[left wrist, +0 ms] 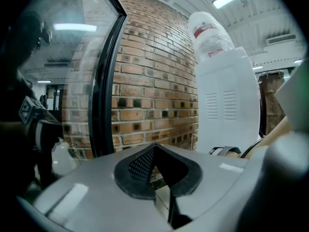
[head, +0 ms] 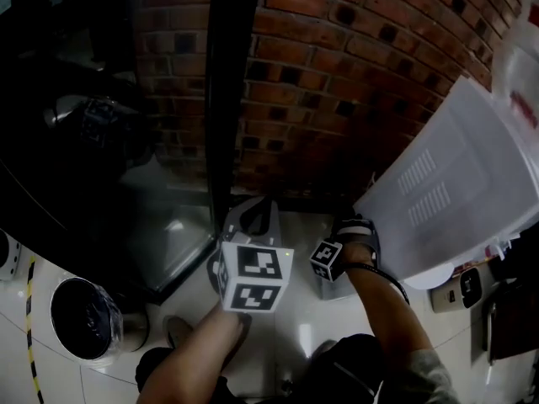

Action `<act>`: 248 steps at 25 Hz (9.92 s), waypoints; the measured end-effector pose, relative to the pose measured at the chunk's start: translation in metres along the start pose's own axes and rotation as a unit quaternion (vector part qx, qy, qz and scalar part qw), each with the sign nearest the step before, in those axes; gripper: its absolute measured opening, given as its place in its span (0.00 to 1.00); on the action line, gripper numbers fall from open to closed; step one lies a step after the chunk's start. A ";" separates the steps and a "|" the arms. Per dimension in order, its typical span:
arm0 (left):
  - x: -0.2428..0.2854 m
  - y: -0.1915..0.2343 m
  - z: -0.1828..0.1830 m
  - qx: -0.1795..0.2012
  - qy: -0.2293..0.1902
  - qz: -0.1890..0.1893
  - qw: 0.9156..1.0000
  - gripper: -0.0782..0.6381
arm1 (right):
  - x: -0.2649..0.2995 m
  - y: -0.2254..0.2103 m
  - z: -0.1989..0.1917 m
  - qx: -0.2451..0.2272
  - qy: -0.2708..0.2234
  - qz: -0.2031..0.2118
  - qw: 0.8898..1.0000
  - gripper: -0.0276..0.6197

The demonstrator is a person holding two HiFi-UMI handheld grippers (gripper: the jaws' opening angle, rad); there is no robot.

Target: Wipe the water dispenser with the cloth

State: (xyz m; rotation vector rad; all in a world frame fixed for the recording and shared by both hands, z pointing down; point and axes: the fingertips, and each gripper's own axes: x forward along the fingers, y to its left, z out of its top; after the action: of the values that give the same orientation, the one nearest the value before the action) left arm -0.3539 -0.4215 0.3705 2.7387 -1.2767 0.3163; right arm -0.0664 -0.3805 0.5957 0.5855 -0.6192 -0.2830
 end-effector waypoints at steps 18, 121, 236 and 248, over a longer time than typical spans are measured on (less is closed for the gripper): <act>0.018 0.005 -0.029 0.023 0.049 -0.016 0.998 0.11 | 0.053 0.089 0.077 -0.077 -0.014 0.079 0.994 0.14; -0.001 -0.034 -0.037 0.062 0.046 -0.029 0.997 0.11 | 0.000 0.099 0.038 -0.088 -0.022 0.042 0.995 0.14; -0.001 -0.109 -0.084 0.082 0.093 -0.098 0.987 0.11 | -0.041 0.154 0.021 -0.111 -0.104 0.055 0.987 0.14; -0.018 -0.108 -0.090 0.066 0.105 -0.083 0.989 0.11 | -0.013 0.217 0.073 -0.145 -0.120 0.109 0.976 0.14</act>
State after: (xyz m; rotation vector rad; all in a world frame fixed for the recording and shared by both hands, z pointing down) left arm -0.2953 -0.3230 0.4533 2.8031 -1.0019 0.6752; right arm -0.1050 -0.2328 0.7664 0.2002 -0.8524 -0.2327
